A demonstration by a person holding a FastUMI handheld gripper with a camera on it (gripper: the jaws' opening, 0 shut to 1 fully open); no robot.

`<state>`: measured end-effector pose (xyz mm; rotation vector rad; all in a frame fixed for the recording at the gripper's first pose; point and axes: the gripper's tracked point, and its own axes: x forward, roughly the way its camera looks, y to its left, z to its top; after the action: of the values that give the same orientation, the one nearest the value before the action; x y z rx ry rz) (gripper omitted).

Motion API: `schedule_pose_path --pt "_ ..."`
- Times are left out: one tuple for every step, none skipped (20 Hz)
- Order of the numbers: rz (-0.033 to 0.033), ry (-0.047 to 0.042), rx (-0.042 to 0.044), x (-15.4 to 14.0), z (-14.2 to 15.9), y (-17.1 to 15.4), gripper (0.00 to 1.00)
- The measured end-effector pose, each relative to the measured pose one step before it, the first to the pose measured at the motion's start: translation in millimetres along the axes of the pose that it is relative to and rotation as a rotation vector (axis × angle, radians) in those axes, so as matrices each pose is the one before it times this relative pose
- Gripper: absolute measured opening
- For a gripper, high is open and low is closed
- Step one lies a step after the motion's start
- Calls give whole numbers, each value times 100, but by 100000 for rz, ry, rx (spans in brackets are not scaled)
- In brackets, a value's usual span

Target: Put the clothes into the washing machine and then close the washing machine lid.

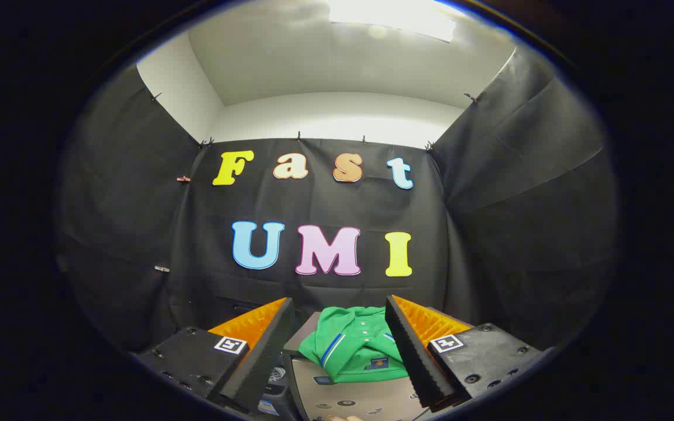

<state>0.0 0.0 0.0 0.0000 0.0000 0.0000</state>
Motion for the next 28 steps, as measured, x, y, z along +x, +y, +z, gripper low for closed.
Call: schedule_pose_path --pt "-73 225 384 97 -72 -55 98" --pt "-132 131 506 -5 5 -124 98" --pt "-47 20 575 12 107 -97 98" --pt "43 63 333 -60 3 59 98" --pt "38 284 87 17 -16 -85 98" --pt "87 288 -177 13 16 -39 98" --pt "161 242 -240 5 0 50 97" --pt "125 174 -163 -76 12 -21 98" --pt "209 107 73 -62 46 -36 98" --pt "335 76 457 -5 10 5 98" --pt "149 73 493 -36 49 81 98" --pt "68 -76 526 70 20 -6 98" --pt "71 -194 454 53 136 -92 98" --pt "207 -248 295 -3 81 24 98" --pt "288 -263 363 -34 90 88 98" --pt "100 -98 160 8 98 81 97" --pt "126 166 85 76 -40 9 97" --pt "104 308 -31 67 -45 83 97" --pt "-55 277 -123 77 -119 73 98" --pt "-166 231 -97 115 -51 -27 97" --pt "-293 172 5 79 48 57 97" --pt "-163 -15 57 63 57 14 97" --pt "-177 -19 -79 56 60 -20 97" --pt "-267 109 -240 133 52 -67 98" --pt "-480 -18 -390 250 45 -114 97" --pt "-315 86 -274 241 74 -145 97" --pt "-312 232 -174 241 49 37 98" --pt "-268 147 -64 372 160 -47 97"
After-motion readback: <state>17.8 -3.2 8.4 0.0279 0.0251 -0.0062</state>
